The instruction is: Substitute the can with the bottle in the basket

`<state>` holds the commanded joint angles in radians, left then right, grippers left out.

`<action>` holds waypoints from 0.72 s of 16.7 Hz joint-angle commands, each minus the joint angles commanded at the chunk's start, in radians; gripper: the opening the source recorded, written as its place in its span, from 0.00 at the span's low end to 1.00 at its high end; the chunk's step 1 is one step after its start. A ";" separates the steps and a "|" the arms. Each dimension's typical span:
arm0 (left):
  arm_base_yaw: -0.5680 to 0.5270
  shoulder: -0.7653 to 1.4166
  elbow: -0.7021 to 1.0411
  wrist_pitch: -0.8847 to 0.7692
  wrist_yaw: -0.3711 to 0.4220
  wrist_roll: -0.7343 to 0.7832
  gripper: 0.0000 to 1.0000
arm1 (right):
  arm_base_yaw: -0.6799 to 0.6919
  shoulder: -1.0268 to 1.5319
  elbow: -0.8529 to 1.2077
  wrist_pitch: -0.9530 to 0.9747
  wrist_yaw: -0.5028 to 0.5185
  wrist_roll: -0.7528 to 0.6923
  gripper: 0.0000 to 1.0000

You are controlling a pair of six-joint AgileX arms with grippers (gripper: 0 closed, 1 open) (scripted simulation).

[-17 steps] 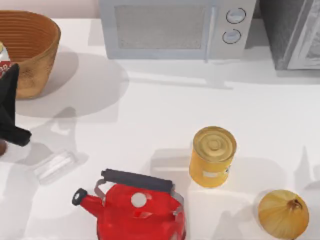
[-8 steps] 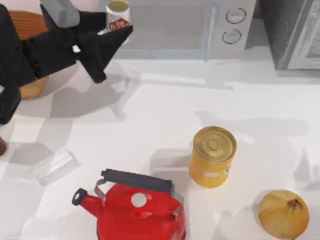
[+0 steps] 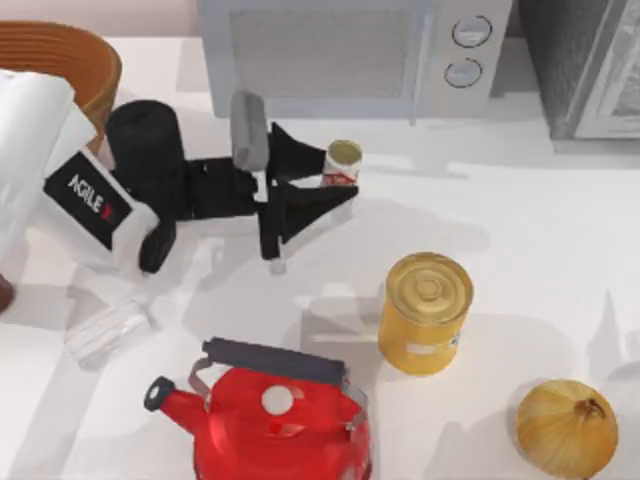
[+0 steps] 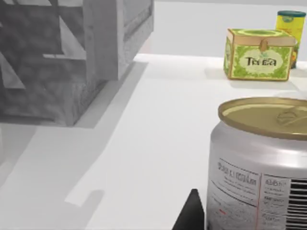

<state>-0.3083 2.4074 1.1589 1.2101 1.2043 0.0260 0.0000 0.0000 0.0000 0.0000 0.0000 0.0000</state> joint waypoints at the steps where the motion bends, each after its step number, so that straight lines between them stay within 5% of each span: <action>1: -0.007 0.053 0.027 0.028 0.028 0.001 0.00 | 0.000 0.000 0.000 0.000 0.000 0.000 1.00; 10: -0.022 0.158 0.082 0.086 0.085 0.004 0.00 | 0.000 0.000 0.000 0.000 0.000 0.000 1.00; 12: -0.022 0.158 0.082 0.086 0.085 0.004 0.15 | 0.000 0.000 0.000 0.000 0.000 0.000 1.00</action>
<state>-0.3307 2.5652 1.2407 1.2963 1.2893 0.0296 0.0000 0.0000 0.0000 0.0000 0.0000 0.0000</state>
